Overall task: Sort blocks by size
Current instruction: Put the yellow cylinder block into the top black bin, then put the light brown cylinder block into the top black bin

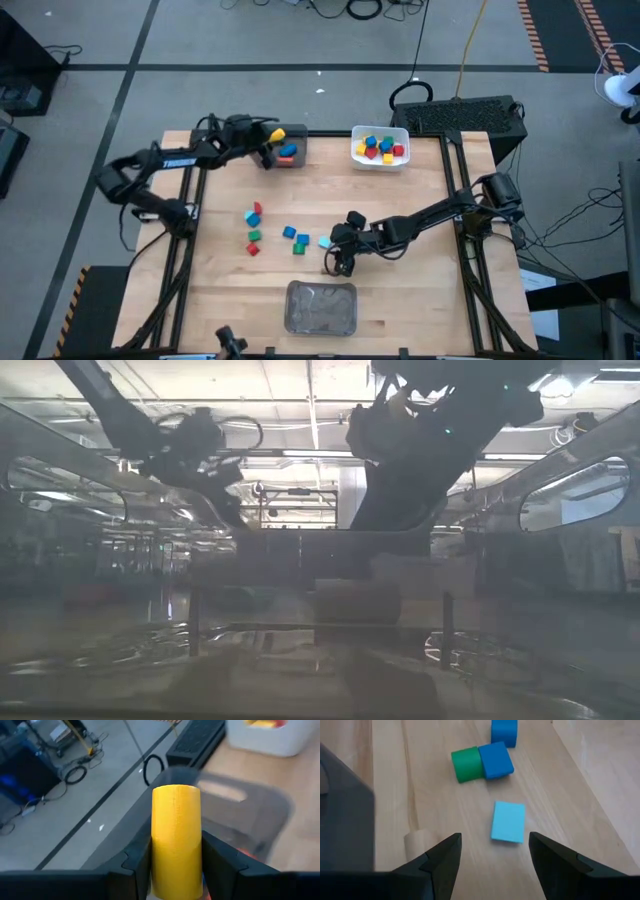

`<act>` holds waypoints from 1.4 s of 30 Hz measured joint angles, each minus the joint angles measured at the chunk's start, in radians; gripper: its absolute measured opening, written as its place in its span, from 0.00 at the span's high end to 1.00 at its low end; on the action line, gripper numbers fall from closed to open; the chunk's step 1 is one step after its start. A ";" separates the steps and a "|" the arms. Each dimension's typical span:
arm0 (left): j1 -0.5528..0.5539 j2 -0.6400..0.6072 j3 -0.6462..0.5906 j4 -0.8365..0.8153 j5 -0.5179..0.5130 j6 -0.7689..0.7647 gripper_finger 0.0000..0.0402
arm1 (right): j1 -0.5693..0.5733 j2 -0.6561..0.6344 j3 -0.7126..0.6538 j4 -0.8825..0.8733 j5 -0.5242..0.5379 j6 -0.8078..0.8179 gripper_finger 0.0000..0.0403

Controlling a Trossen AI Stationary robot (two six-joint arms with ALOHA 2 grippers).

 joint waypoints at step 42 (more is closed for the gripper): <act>-0.129 -0.024 0.031 -0.078 0.024 -0.029 0.57 | 0.007 0.003 0.000 -0.014 -0.141 -0.134 0.44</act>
